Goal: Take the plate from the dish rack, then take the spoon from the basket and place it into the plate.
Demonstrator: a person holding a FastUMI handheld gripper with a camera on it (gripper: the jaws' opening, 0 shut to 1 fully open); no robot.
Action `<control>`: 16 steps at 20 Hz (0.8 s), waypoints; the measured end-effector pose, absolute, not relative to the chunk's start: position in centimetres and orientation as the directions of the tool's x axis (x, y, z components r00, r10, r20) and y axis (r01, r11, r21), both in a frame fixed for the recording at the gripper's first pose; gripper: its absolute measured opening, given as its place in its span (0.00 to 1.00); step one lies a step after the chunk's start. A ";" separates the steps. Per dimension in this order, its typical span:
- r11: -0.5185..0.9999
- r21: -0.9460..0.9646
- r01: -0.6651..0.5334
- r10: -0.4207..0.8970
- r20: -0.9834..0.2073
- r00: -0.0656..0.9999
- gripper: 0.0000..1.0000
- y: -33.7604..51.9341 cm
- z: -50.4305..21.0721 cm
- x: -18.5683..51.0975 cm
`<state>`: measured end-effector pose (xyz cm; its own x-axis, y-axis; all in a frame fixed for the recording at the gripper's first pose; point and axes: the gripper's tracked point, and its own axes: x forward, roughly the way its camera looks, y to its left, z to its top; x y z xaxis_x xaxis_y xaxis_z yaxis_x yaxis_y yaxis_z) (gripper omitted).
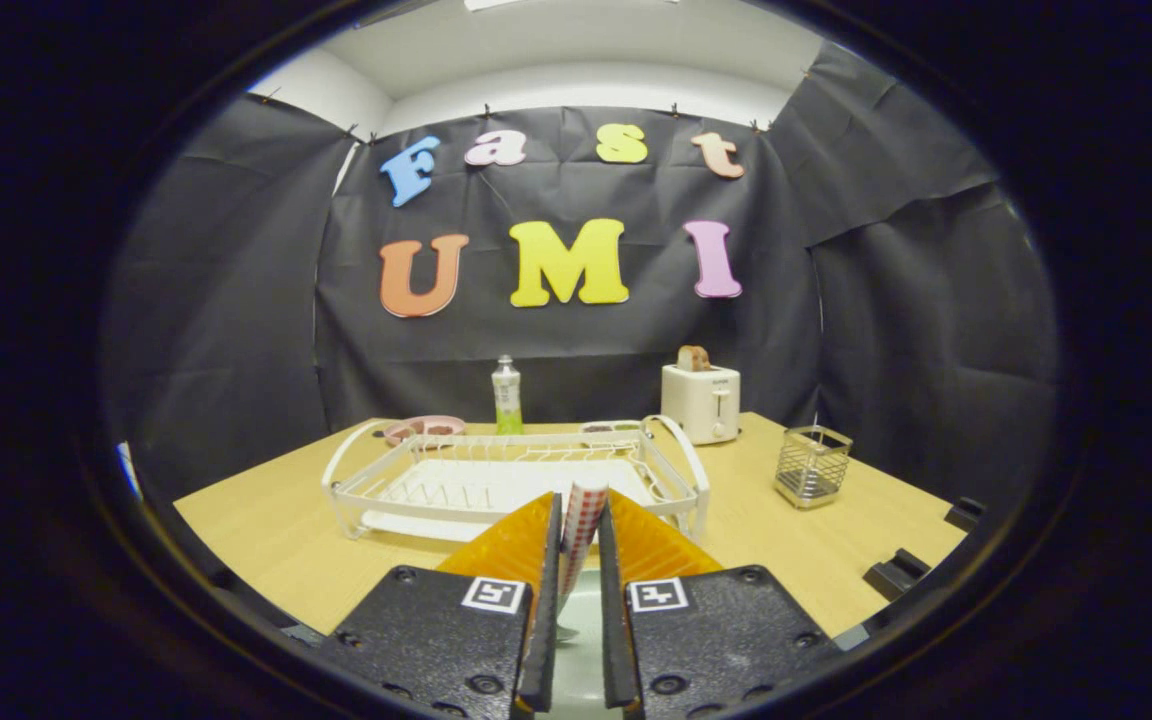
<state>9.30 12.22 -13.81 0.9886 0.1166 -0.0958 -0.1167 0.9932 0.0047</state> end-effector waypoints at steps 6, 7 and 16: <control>0.995 0.028 -0.094 0.096 -0.104 0.990 0.43 8.9 -13.3 8.8; 0.996 0.029 -0.082 0.084 -0.104 0.991 0.47 8.1 -12.9 8.9; 0.994 0.078 -0.073 0.079 -0.068 0.995 0.97 3.6 -9.1 7.6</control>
